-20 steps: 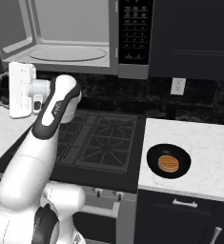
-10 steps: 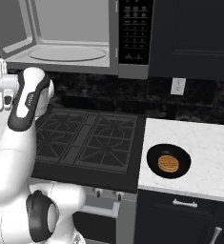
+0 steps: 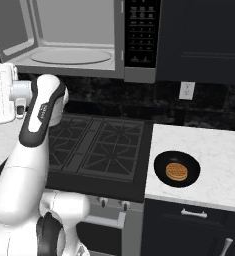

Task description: Open the microwave, place the bowl with waffle inside the microwave, then close the microwave door and turn it on.

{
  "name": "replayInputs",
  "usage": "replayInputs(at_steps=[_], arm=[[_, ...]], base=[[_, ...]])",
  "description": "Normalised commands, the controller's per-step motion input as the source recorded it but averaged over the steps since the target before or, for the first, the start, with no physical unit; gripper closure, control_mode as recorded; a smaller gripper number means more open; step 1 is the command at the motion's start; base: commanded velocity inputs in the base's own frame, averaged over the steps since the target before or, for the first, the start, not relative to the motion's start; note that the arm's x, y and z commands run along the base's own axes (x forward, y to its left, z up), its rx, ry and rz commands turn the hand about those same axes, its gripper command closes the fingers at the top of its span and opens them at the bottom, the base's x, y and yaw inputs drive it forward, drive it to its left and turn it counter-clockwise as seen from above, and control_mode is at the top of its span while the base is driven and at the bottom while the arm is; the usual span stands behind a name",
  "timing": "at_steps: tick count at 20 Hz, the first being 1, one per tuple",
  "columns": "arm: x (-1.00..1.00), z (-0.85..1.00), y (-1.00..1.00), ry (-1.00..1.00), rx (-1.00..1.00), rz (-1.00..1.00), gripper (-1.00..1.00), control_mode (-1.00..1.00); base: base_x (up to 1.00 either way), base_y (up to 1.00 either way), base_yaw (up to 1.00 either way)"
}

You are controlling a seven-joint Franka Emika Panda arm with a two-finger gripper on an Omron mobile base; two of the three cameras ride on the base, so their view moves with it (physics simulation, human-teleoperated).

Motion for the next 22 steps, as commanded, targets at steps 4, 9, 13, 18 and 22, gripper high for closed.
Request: replayInputs(at_steps=[4,9,13,18,22], arm=[[-0.21,0.00,-1.00,-0.32,-0.02,-0.04,-1.00,-1.00],[-0.22,0.00,-1.00,-0.38,-0.08,-0.02,-1.00,-1.00],[-0.23,-0.19,-1.00,-0.39,-0.11,-0.05,-1.00,-1.00],[-0.20,-0.38,-1.00,-0.36,-0.08,-0.07,-1.00,-1.00],[-0.13,-0.53,-1.00,-0.29,-0.07,-0.08,-1.00,-1.00]], base=[[0.00,0.00,0.00],[0.00,0.00,0.00],[0.00,0.00,0.00],[0.00,0.00,0.00],[0.00,0.00,0.00]])
